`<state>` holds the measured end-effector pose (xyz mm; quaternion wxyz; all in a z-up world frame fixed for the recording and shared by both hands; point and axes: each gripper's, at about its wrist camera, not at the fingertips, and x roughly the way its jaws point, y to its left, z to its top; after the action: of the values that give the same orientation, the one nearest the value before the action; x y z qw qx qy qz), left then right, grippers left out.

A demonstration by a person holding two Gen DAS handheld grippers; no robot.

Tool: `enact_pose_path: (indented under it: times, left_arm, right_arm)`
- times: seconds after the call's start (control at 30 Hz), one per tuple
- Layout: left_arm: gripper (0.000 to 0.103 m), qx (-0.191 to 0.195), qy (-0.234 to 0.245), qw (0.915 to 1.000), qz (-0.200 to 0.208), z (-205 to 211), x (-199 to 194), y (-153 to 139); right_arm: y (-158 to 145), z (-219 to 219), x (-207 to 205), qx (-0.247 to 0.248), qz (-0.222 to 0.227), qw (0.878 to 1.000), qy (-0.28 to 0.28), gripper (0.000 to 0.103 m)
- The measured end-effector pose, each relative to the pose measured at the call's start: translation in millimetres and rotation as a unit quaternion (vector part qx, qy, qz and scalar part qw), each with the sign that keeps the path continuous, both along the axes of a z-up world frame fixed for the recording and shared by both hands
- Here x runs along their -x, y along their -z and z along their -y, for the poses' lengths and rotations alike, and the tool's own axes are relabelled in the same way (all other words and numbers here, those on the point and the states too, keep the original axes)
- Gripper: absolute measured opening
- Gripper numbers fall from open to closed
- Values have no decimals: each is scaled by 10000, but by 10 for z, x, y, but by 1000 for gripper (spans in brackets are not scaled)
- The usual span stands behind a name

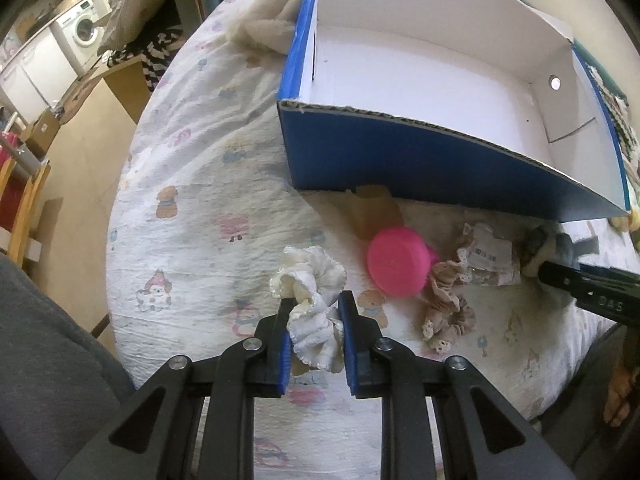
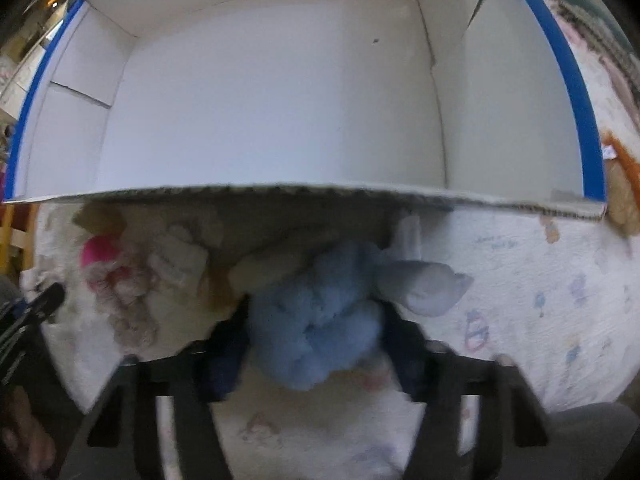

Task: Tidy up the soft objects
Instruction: 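Grasp the cream scrunchie with the left tool while the right tool grasps the light blue plush, then carry the scrunchie and blue plush into the box and open both tools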

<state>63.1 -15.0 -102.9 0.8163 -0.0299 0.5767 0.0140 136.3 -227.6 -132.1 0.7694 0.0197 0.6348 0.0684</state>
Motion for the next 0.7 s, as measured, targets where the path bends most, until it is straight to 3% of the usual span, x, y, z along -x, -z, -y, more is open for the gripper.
enact_pose_path:
  times: [0.13,0.4,0.7]
  left_arm:
    - [19,18,-56,10000,-41,-19,-32,21]
    - [19,-37,-88,9999,54,-26,-40,-12]
    - [19,-154,-104,9993,319,-45,104,-250]
  right_arm:
    - [-162,65,57,-477,-16,9988,76,20]
    - [-726,40,285,-1248,537,9907,-79,13]
    - [-951,265,482,-1769,753,9810,-256,13]
